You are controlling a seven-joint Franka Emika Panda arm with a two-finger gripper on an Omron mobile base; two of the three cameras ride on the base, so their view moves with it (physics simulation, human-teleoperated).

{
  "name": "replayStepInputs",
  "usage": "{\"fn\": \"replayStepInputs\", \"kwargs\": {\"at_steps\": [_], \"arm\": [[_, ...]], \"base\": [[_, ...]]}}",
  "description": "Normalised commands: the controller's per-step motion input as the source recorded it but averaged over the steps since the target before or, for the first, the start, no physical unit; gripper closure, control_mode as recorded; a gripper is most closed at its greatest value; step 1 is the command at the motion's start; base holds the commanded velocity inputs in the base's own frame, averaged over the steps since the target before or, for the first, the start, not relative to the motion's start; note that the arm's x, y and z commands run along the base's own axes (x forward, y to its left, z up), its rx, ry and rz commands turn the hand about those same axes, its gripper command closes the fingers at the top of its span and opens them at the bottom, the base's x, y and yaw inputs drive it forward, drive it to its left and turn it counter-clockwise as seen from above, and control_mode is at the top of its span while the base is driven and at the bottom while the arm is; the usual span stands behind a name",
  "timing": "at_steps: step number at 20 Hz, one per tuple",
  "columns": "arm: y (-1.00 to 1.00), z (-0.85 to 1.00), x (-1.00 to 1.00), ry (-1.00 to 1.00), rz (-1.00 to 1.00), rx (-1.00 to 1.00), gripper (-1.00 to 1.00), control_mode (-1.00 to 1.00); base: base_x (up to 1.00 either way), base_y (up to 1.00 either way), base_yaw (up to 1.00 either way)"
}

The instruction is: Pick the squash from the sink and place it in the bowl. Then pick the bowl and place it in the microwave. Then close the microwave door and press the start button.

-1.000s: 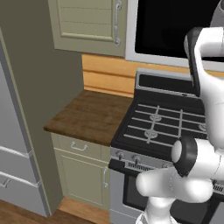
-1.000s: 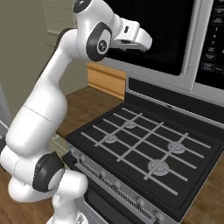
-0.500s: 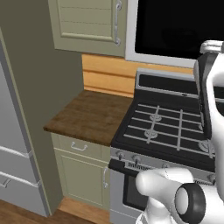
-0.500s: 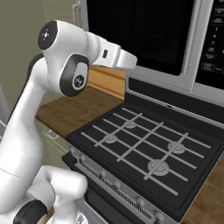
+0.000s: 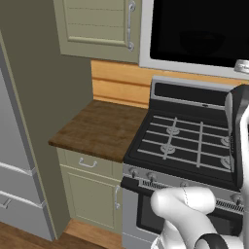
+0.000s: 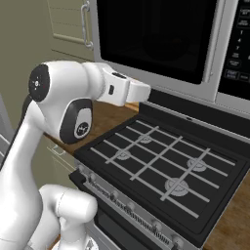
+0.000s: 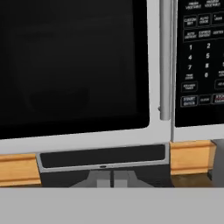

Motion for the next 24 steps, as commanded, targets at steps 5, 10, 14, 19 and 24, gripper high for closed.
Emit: {"fn": "replayStepInputs", "kwargs": {"at_steps": [5,10,14,19,24], "arm": [[-0.44,-0.13,-0.10,0.00,0.05,0.00,1.00,-1.00],[-0.44,-0.05,-0.27,-0.03,0.09,0.00,1.00,-1.00],[-0.28,0.04,-0.06,-0.07,0.00,0.00,1.00,-1.00],[-0.45,0.12,0.00,-0.08,0.00,0.01,1.00,-1.00],[-0.46,0.04,0.00,-0.05,0.01,0.02,1.00,-1.00]], "base": [[0.00,0.00,0.00],[0.00,0.00,0.00],[0.00,0.00,0.00],[0.00,0.00,0.00],[0.00,0.00,0.00]]}}
